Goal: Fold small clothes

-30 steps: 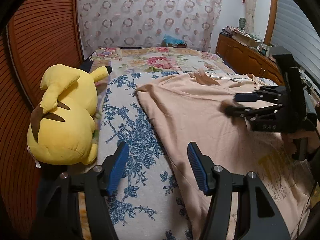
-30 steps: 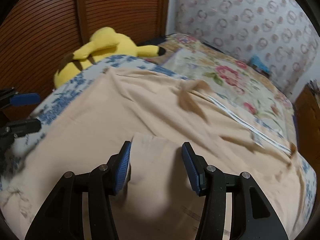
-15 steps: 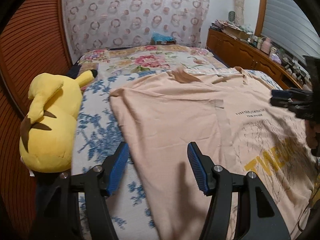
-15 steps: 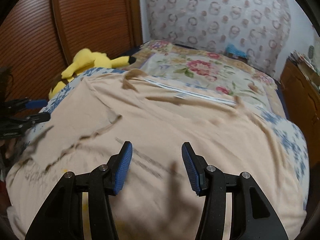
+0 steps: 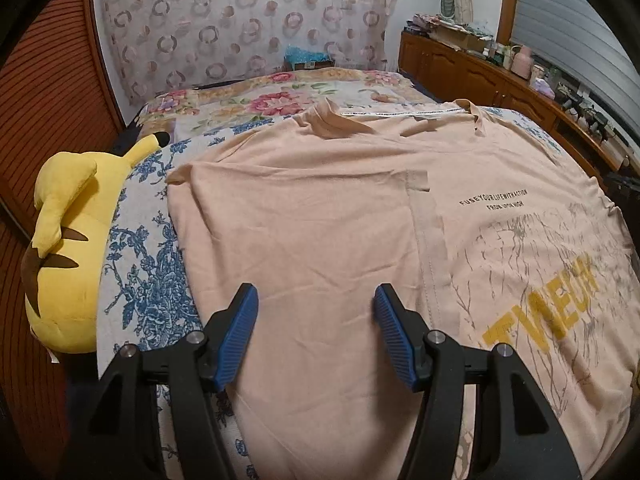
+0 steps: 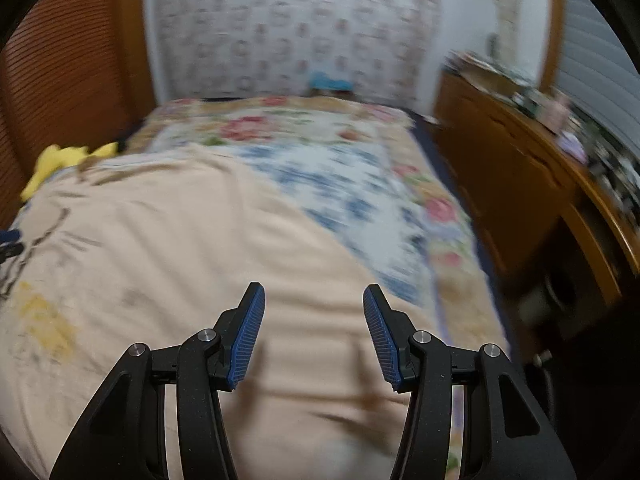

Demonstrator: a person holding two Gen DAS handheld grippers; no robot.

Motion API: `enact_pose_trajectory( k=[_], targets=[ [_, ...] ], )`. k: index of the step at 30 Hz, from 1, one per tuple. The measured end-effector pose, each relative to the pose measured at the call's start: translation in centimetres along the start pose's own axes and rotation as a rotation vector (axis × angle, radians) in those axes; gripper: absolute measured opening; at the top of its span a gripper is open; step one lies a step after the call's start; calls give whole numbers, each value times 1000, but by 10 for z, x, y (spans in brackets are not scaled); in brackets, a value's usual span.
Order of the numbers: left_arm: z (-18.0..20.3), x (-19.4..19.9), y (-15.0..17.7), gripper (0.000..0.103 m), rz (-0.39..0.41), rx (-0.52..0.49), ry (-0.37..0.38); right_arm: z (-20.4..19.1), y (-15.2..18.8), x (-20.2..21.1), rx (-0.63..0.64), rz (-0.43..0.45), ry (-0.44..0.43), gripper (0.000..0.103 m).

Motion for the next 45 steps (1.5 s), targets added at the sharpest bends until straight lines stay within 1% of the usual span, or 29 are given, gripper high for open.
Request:
enact_pose_trajectory(
  k=[2, 4, 7, 12, 14, 16, 18, 20, 23, 24, 26, 28, 31, 34, 39, 43, 45],
  targets=[
    [0, -1, 0, 60, 5, -1, -2, 21, 9, -1, -28, -19, 26, 52],
    [1, -2, 0, 64, 18, -3, -6, 36, 19, -1, -56, -33, 32, 52],
    [2, -2, 0, 66, 15, -2, 1, 46, 32, -1, -89, -51, 22, 52],
    [3, -2, 0, 71, 12, -9, 7, 44, 52, 0, -122, -73, -14, 52],
    [5, -2, 0, 74, 10, -15, 8, 46, 55, 3, -139, -70, -32, 52],
    [7, -3, 0, 80, 4, -22, 13, 46, 58, 6, -150, -71, -46, 52],
    [7, -3, 0, 80, 4, -24, 12, 45, 59, 8, -151, -71, -55, 52],
    [9, -3, 0, 80, 4, -24, 12, 43, 61, 11, -142, -70, -57, 49],
    [8, -3, 0, 80, 4, -25, 11, 38, 60, 11, -121, -66, -57, 40],
    [8, -3, 0, 80, 4, -25, 10, 37, 59, 11, -104, -63, -39, 38],
    [8, -3, 0, 81, 4, -24, 11, 35, 58, 12, -56, -57, 7, 30],
    [8, -3, 0, 81, 4, -24, 10, 35, 57, 13, -14, -54, 46, 9],
    [8, -3, 0, 81, 4, -24, 11, 29, 57, 15, 20, -48, 33, 3],
    [8, -3, 0, 81, 4, -25, 11, 21, 49, 21, 38, -24, 8, 2],
    [8, -3, 0, 81, 4, -24, 12, -5, 15, 38, 78, 57, -59, 2],
    [8, -3, 0, 82, 4, -24, 12, -46, -20, 52, 136, 128, -147, 1],
    [8, -3, 0, 82, 4, -25, 11, -79, -38, 59, 172, 159, -215, 1]
  ],
)
Point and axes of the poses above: each gripper's, at about its wrist camera, not at the fingertips, and x roughly against the way its jaws point, z to its right, y to its underside, the point moved 9 cm from there along -x, roughly the way its jaws point, and after that the axes turned 1 degree about x, right-handed, at the moved point
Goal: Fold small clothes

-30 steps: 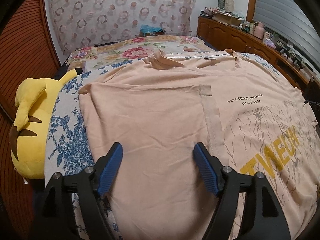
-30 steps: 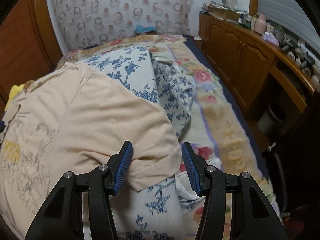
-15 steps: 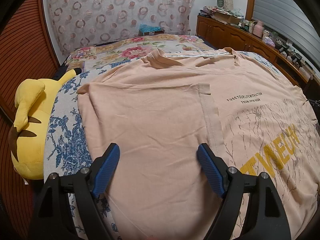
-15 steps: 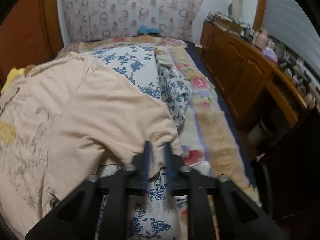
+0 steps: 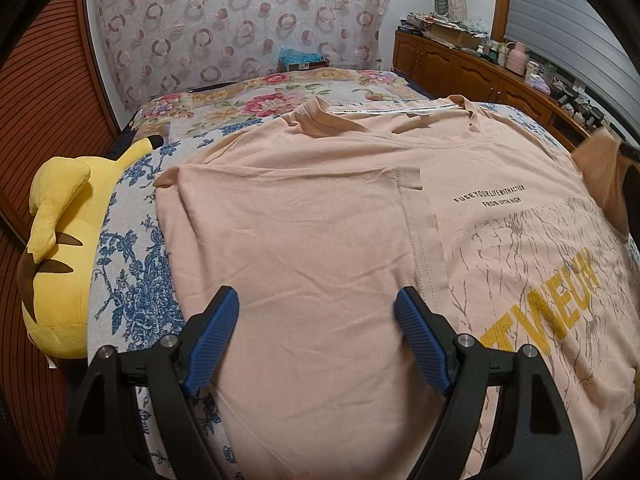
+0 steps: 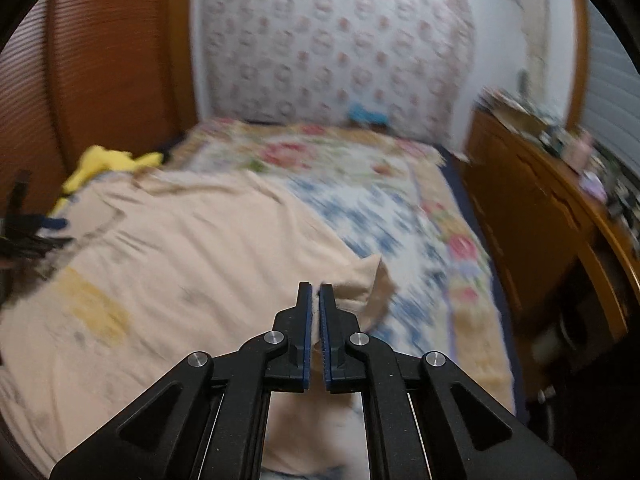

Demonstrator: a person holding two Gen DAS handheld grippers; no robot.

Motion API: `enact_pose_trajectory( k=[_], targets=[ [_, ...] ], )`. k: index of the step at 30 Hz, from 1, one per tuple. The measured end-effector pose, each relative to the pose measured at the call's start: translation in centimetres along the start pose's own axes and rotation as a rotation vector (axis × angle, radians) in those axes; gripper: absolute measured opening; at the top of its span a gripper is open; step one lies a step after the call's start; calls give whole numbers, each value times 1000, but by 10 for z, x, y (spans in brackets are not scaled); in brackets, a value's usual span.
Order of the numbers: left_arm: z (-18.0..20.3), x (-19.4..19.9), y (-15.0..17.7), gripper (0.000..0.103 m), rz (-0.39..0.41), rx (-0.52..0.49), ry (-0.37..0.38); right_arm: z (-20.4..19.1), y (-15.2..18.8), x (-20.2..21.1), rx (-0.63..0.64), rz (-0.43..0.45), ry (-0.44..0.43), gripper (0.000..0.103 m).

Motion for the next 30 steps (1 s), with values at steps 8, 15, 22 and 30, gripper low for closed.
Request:
enact_pose_trajectory(
  k=[8, 15, 22, 30],
  targets=[
    [0, 0, 0, 82, 0, 0, 0, -106, -32, -38, 66, -15, -202, 11],
    [0, 0, 0, 82, 0, 1, 1, -73, -10, -38, 37, -47, -111, 30],
    [-4, 12, 2, 82, 23, 17, -26, -47, 43, -28, -2, -121, -57, 30],
    [7, 58, 12, 82, 105, 46, -28, -59, 91, -23, -41, -176, -79, 30]
  ],
)
Point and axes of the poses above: each gripper's, at about its wrist camera, not at the fingertips, and x roughly against the way its jaws point, z to its right, y to its underside, the point moved 9 cm from there along -x, roughly the way its jaws point, and after that the axes turned 1 degree about x, right-handed, at the moved point
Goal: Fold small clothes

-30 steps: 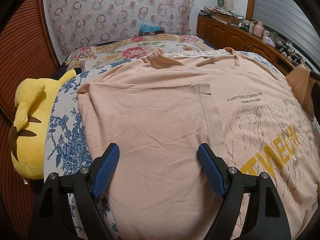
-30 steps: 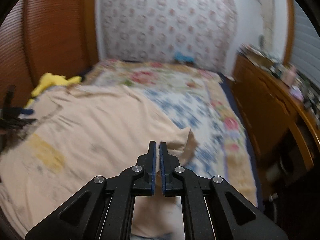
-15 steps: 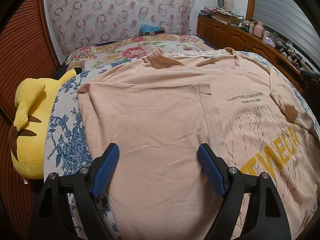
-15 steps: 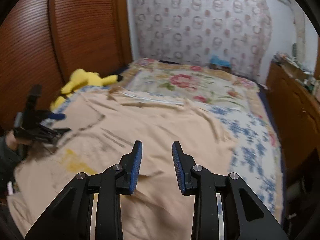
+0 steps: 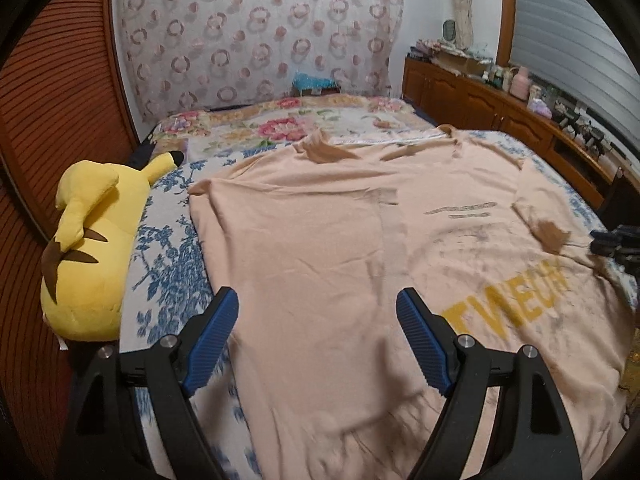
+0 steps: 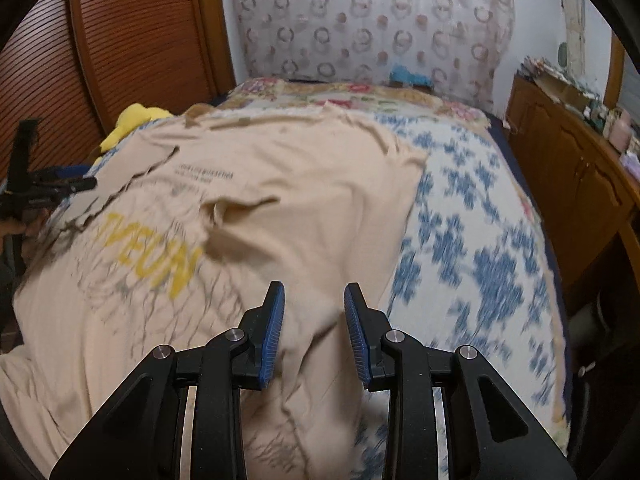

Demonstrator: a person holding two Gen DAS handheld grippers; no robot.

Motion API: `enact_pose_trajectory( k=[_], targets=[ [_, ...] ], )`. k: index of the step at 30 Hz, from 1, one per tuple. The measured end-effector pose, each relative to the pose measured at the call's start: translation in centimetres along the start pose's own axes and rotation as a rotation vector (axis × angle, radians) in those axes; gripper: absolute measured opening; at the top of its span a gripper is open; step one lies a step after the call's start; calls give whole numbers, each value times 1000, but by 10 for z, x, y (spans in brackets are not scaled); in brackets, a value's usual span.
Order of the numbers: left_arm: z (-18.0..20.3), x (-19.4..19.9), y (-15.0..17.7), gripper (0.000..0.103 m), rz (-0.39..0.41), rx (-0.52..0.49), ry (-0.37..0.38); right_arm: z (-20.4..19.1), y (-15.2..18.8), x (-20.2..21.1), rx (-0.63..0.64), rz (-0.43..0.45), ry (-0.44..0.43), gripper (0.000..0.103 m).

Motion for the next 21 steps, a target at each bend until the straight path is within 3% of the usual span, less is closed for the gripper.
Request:
enact_pose_trajectory(
  k=[5, 17, 21],
  targets=[
    [11, 18, 10, 82, 24, 26, 30, -8, 8, -5, -9, -14, -21, 30],
    [20, 39, 16, 82, 55, 22, 38, -71, 22, 10, 65, -25, -157, 27],
    [24, 42, 17, 82, 62, 27, 45, -71, 19, 20, 74, -7, -144, 27]
  ],
)
Point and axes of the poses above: each gripper's, at about its wrist camera, not at the fingertips, and x roughly against the way its jaws point, z to its right, y to its underside, the point moved 9 cm from there along -x, roughly the way its jaws point, and after that the axes turned 1 degree about x, right-handed, at the moved point
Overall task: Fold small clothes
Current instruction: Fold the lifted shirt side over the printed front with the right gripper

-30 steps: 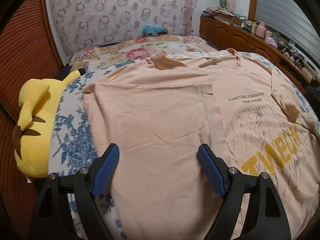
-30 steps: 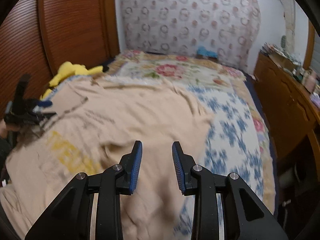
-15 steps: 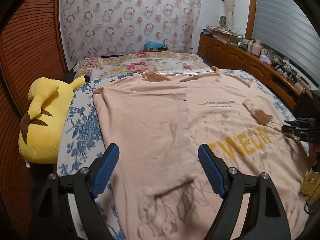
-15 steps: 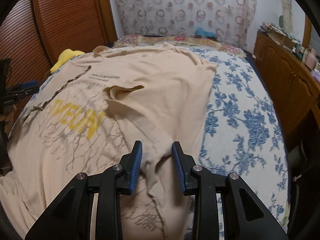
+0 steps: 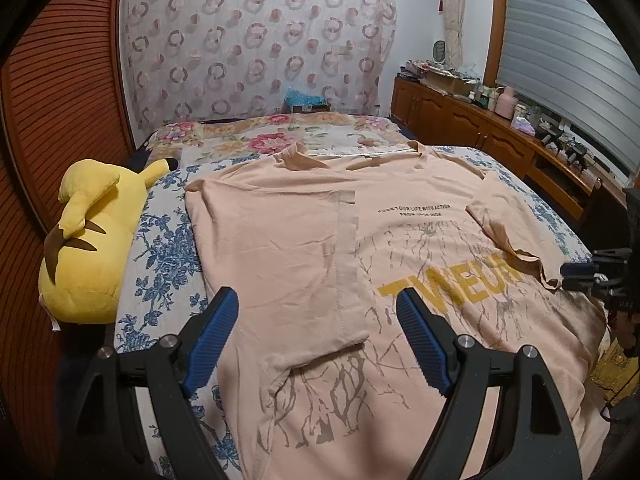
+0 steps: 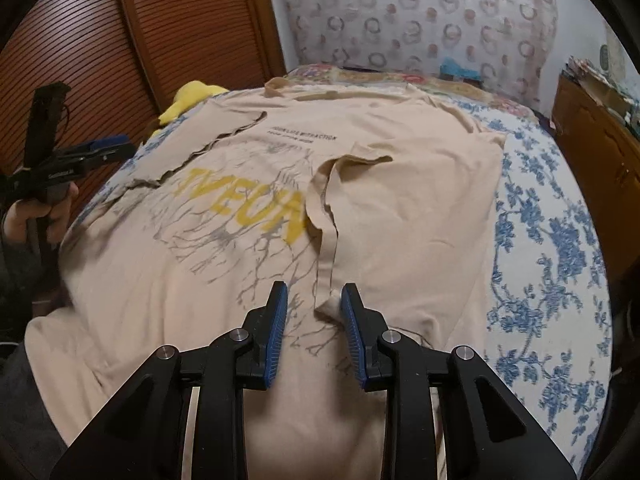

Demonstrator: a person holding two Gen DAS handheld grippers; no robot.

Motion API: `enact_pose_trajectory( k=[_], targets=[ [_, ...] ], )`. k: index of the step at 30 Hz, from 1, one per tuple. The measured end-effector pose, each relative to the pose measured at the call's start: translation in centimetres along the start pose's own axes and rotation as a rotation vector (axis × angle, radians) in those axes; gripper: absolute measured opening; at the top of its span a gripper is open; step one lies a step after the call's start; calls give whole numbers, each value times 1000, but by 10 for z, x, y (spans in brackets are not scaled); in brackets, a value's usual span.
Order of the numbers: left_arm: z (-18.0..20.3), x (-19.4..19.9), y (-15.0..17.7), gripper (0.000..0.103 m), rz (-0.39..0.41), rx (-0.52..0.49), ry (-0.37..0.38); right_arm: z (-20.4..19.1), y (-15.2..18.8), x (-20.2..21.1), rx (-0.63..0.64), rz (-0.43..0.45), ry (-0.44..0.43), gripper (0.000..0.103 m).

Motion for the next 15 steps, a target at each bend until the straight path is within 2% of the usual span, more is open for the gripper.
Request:
enact_pose_trajectory(
  k=[4, 8, 15],
  targets=[
    [2, 2, 0, 82, 7, 6, 2, 13, -17, 4, -3, 31, 41, 27],
    [1, 4, 0, 82, 13, 17, 4, 26, -42, -9, 21, 51, 91, 27],
    [-10, 5, 5, 82, 12, 29, -11, 41, -71, -66, 86, -27, 155, 27]
  ],
)
Point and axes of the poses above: each gripper's, at about its wrist camera, not at the fingertips, and x roughly against the way its jaws point, z to its right, y to its underside, the point moved 9 cm from there along -x, roughly the way its jaws point, and after that the axes turned 1 degree about x, right-handed, at the moved point
